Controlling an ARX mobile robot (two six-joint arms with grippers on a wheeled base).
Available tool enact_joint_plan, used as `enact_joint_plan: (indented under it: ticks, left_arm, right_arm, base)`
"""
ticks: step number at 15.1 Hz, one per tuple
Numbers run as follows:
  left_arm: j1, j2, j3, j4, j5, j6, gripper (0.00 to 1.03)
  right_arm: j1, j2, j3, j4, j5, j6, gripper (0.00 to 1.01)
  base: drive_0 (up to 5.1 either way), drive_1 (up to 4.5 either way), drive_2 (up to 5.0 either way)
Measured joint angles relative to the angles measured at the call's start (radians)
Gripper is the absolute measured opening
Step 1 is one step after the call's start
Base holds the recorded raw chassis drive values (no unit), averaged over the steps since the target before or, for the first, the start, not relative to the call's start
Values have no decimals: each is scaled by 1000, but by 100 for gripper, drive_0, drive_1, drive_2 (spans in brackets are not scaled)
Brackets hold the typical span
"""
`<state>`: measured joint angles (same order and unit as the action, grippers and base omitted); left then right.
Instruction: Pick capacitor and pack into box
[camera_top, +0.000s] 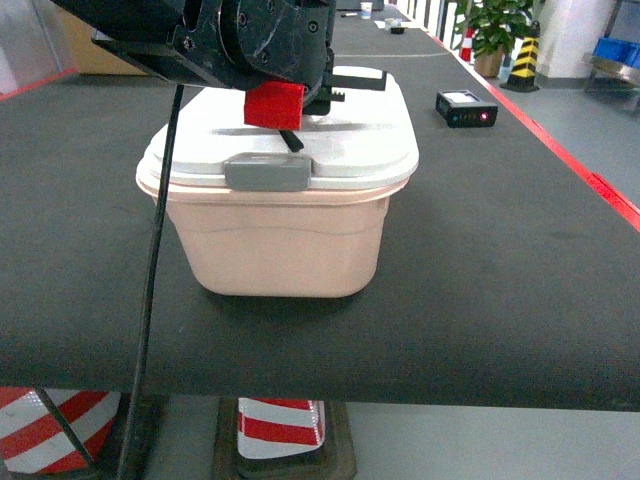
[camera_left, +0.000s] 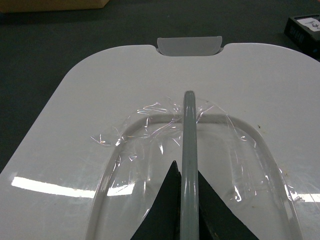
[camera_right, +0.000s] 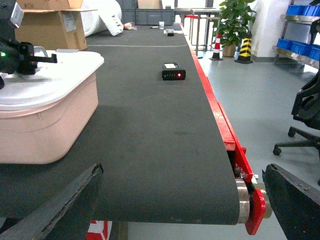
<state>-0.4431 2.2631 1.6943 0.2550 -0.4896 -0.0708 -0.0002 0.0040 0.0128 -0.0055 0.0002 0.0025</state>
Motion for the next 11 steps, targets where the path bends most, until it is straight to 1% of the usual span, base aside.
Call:
enact_joint_plan:
  ticks: [1,2,3,4,6,7,9,10,11]
  left_arm:
    - [0,-5,-9,0,0,0,2]
    - [0,-12,-18,2,0,-1,5]
    - [0,-15,-24,5,3,-1,16]
    - [0,-21,-35,18,19,-1,30]
    - [0,-28,-54,57,18,-1,53]
    - [1,-34,-57,81,15,1,68]
    - [7,-61,-70,195,11,26,89]
    - [9,-85,-76,244,19,33,99]
    - [11,-137,-95,287,34,34,97]
  right_arm:
    - [0,0,0,0,0,0,98]
    - [0,0,0,0,0,0,98]
    - [0,0,0,0,0,0,98]
    - [0,0,0,0,0,0,98]
    - [0,0,0,0,0,0,98]
    - [0,0,0,0,0,0,98]
    - [0,0,0,0,0,0,98]
    - [0,0,0,0,0,0,98]
    - [0,0,0,0,0,0,98]
  base:
    - [0,0,0]
    - [0,0,0]
    - [0,0,0]
    - [0,0,0]
    - [0,0,0]
    - [0,0,0]
    - [0,0,0]
    - [0,0,0]
    - [0,0,0]
